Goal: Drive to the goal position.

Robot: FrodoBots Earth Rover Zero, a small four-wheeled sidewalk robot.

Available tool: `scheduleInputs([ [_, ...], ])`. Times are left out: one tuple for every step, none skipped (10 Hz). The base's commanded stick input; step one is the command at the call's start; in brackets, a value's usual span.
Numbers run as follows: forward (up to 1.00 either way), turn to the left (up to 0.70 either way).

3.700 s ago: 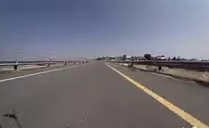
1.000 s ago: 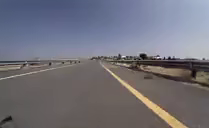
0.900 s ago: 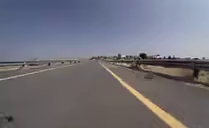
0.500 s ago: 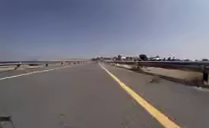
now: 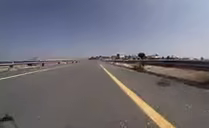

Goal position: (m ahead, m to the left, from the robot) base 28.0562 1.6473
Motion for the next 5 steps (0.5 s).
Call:
scheduleInputs([
  [1.00, 0.00],
  [1.00, 0.03],
  [1.00, 0.17],
  [1.00, 0.27],
  [1.00, 0.27],
])
